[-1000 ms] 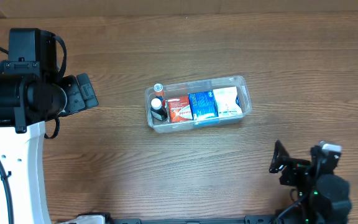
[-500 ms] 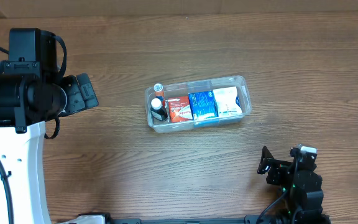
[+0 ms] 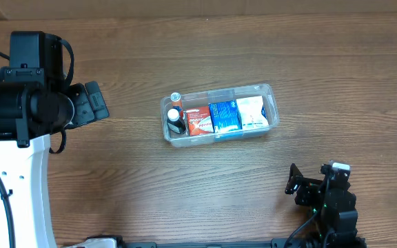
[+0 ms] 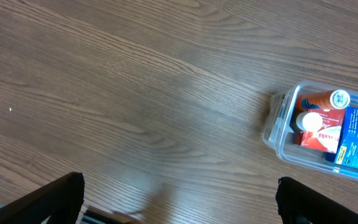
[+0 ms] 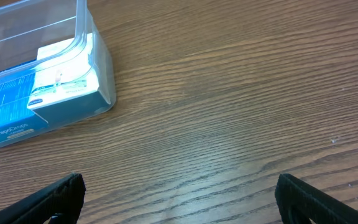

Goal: Pack container

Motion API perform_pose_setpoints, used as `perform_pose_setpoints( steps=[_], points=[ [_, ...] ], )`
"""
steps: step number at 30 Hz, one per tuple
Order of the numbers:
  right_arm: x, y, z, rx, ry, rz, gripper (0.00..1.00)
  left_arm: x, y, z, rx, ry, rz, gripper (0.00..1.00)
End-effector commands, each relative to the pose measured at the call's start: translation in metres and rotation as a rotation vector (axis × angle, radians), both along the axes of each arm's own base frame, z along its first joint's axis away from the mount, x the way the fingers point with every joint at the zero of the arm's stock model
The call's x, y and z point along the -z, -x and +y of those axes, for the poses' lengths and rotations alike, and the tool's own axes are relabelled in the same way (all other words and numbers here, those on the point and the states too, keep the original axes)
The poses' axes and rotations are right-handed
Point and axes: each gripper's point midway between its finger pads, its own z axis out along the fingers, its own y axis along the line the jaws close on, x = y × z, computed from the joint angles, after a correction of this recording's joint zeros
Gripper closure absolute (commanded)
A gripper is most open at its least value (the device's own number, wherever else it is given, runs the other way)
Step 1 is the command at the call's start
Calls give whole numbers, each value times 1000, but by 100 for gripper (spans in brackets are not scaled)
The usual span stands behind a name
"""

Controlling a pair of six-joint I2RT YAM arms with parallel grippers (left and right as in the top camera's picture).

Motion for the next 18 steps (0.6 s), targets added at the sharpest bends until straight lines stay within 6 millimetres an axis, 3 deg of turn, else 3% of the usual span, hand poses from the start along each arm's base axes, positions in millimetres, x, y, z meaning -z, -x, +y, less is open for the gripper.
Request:
perform_pose_setpoints(
  steps=[1, 4, 8, 12, 15, 18],
  points=[
    [0, -1, 0, -2, 2, -9, 0, -4, -1, 2, 2, -5, -13, 0],
    [0, -1, 0, -2, 2, -9, 0, -7, 2, 1, 3, -5, -25, 0],
    [0, -1, 0, -2, 2, -8, 0, -25, 18, -1, 53, -56, -100, 0],
    [0, -1, 0, -2, 2, -8, 0, -47, 10, -9, 107, -80, -359, 0],
    [0, -1, 0, -2, 2, -8, 0, -33, 3, -29, 284, -74, -523, 0],
    [0, -1, 0, -2, 2, -8, 0, 12, 14, -31, 307, -77, -575, 0]
  ],
)
